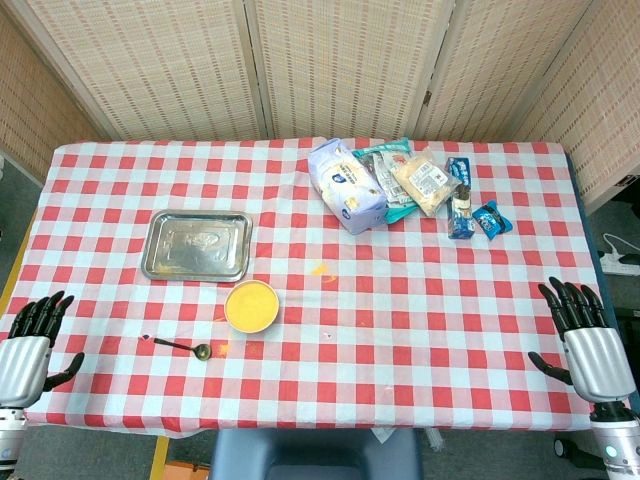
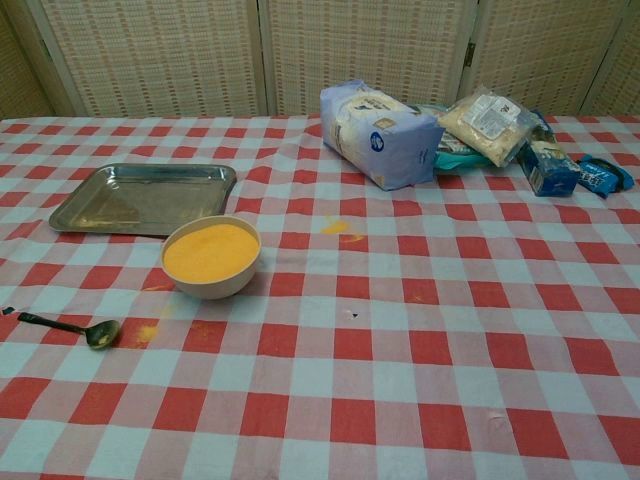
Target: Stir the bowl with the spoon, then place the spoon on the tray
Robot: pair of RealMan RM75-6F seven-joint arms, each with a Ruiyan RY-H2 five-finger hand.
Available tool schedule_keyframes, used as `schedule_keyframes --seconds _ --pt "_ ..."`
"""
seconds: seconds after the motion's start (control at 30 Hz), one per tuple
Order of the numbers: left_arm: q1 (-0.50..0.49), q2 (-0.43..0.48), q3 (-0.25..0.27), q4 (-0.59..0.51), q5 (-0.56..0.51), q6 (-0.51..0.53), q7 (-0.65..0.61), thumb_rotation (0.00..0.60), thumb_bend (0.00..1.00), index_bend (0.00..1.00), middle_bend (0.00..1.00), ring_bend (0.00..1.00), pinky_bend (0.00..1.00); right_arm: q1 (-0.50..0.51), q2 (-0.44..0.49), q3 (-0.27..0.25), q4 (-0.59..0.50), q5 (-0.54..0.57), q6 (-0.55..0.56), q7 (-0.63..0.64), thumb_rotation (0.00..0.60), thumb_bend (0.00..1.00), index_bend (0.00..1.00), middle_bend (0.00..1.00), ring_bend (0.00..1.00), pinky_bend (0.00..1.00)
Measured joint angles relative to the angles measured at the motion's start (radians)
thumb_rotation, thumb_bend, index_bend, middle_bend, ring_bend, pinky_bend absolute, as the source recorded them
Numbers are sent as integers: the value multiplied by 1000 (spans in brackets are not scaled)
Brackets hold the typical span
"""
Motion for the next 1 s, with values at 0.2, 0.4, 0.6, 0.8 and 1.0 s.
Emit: schedule_keyframes --seconds 0.2,0.4,0.6,0.8,1.0 --pt "-22 0 31 19 91 -17 -110 600 334 1 0 0 32 4 -8 -1 -4 -5 -3 -19 600 60 0 0 0 0" --pt "-75 -11 81 52 187 -93 -191 600 342 200 0 0 43 4 -14 5 -6 6 -2 -22 600 60 0 0 0 0" --pt "-143 -28 102 53 184 -225 -241 600 352 289 0 0 33 2 -14 7 -8 9 0 -21 600 60 0 0 0 0" --pt "-227 -48 99 57 154 -354 -276 600 375 366 0 0 32 8 -14 3 -7 12 -19 -19 600 60 0 0 0 0" --pt "-258 -112 87 105 118 -394 -213 600 382 400 0 0 31 5 -8 2 -9 11 -14 -10 600 59 0 0 0 0"
